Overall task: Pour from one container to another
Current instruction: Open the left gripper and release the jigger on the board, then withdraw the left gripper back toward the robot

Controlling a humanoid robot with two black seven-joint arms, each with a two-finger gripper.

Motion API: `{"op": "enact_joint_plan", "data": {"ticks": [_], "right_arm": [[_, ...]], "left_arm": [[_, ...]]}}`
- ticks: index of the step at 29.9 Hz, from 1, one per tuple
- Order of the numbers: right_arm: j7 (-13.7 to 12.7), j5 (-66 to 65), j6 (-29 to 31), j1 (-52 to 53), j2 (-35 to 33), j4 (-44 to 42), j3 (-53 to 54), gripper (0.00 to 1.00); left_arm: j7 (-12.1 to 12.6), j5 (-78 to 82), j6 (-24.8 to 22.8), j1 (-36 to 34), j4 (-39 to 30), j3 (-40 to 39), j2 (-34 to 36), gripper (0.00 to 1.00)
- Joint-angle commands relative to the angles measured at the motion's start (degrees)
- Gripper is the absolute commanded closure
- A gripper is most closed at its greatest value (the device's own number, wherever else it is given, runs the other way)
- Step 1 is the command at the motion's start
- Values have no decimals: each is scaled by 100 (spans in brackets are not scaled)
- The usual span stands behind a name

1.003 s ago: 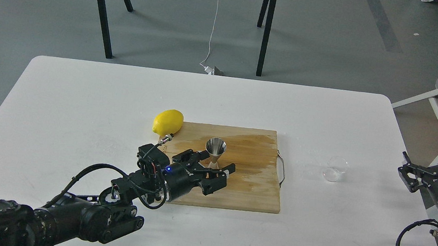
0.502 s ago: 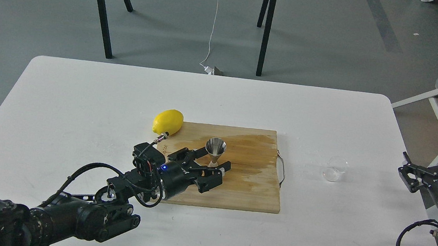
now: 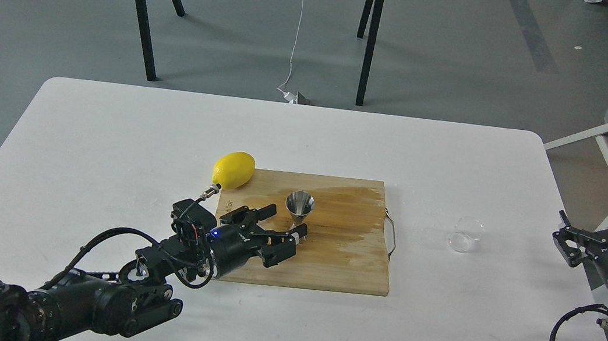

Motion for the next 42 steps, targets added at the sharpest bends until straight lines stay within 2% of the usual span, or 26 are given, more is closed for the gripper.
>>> {"op": "enact_joint_plan", "data": {"ticks": [1,8,18,24,31,37,42], "right_arm": [[8,0,0,-6,0,-10,0,1],[8,0,0,-32,0,-1,0,1],[-1,0,0,-67,0,-1,0,1],[-10,17,0,-120,-9,122,8,1],[-115,61,0,-304,-210,623,79,1],[-212,552,0,-804,-579,1158,149,1],[-747,1458,0,-1621,-923,1887,131,1]], "left_arm": [[0,-2,0,21,-111,-1,87,6],[0,-2,0,21,-181,-1,236,6],[0,-11,0,179,-1050,-106,1044,6],[0,-142,0,486,-2008,-642,1686,6],[0,-1143,-23,548,-2905,-696,2336,6],[0,-1899,-821,548,-3063,-827,2442,6],[0,-2672,-2120,557,-3283,-1284,2600,6]]}}
